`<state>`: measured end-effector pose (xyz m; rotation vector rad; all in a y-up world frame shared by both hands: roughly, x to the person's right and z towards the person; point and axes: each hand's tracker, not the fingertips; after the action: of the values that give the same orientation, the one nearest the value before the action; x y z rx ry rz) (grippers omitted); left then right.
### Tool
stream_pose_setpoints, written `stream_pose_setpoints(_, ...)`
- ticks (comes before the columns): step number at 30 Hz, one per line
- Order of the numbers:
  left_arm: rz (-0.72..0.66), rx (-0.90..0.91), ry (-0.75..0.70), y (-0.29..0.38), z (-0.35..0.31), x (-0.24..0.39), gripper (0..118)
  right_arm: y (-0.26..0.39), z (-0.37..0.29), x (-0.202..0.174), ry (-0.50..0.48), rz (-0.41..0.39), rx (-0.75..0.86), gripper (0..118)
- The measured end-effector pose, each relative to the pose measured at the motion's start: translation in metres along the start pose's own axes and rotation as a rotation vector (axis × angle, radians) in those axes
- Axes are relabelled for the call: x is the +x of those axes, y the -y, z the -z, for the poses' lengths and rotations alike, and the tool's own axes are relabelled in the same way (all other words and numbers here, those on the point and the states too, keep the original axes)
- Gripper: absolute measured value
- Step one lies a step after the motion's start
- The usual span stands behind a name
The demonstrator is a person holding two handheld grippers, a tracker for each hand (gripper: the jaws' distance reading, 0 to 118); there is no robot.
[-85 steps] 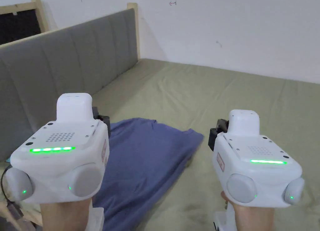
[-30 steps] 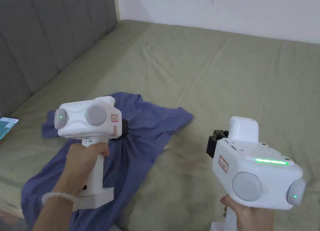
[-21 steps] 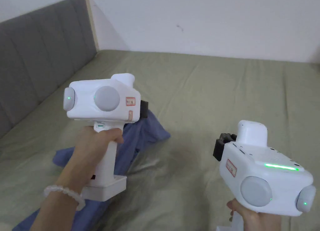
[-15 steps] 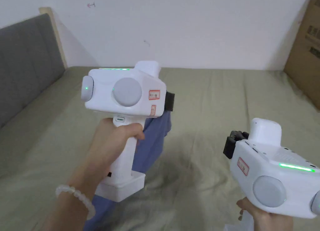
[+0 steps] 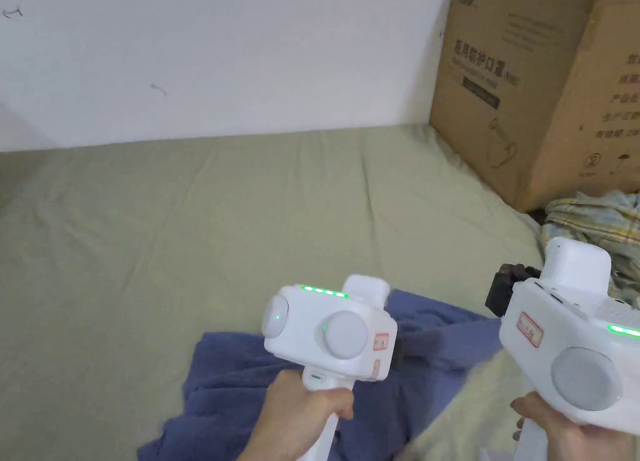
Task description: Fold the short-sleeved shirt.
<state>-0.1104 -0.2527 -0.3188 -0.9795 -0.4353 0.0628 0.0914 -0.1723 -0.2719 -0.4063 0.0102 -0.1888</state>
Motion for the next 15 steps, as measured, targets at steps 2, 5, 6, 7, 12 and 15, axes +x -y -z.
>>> stream_pose_setpoints(2, 0.025, -0.092, -0.012, 0.025, 0.030, 0.003, 0, 0.008, 0.004, 0.002, 0.006, -0.009, -0.027, 0)
stream_pose_setpoints(5, 0.051, -0.112, -0.026, 0.046, 0.045, 0.011, 0, 0.017, 0.011, 0.001, 0.001, -0.023, -0.063, 0)
stream_pose_setpoints(6, 0.046, -0.108, -0.025, 0.047, 0.046, 0.010, 0, 0.018, 0.013, 0.000, -0.002, -0.023, -0.070, 0)
stream_pose_setpoints(7, 0.040, -0.106, -0.019, 0.048, 0.043, 0.012, 1, 0.020, 0.015, -0.001, -0.005, -0.023, -0.078, 0)
stream_pose_setpoints(12, 0.009, -0.104, -0.014, 0.041, 0.032, 0.004, 84, 0.023, 0.020, -0.010, -0.033, -0.038, -0.099, 0)
stream_pose_setpoints(15, -0.029, -0.036, 0.009, 0.037, 0.007, -0.006, 112, 0.025, 0.021, -0.015, -0.044, -0.052, -0.109, 0)
